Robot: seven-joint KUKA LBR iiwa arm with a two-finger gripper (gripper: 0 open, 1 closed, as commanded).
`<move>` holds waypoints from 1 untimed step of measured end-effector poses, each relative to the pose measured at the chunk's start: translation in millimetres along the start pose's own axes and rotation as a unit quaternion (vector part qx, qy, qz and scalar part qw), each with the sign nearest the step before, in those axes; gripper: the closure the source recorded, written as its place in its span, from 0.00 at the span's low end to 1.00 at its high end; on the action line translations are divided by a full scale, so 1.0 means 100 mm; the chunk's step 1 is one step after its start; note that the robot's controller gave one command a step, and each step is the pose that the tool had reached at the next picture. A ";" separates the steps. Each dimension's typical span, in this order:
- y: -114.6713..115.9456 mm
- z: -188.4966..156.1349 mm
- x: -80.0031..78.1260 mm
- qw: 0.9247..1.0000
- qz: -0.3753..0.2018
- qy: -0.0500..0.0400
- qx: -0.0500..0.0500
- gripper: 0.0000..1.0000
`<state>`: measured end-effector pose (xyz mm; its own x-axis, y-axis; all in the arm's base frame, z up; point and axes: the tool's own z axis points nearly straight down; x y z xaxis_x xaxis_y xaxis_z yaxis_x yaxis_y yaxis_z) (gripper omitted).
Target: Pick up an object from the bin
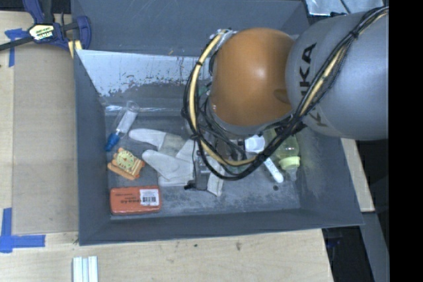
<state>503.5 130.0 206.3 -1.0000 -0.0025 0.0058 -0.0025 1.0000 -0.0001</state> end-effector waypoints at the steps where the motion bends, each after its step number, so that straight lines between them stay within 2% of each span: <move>1: -0.01 -0.04 -0.02 1.000 0.001 -0.004 -0.001 0.00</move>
Offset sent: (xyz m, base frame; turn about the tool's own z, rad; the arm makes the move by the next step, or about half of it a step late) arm 0.0112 0.0200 -0.0925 -0.1434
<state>505.4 129.3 210.6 -1.0000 0.0000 -0.0026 0.0000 1.0000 0.0010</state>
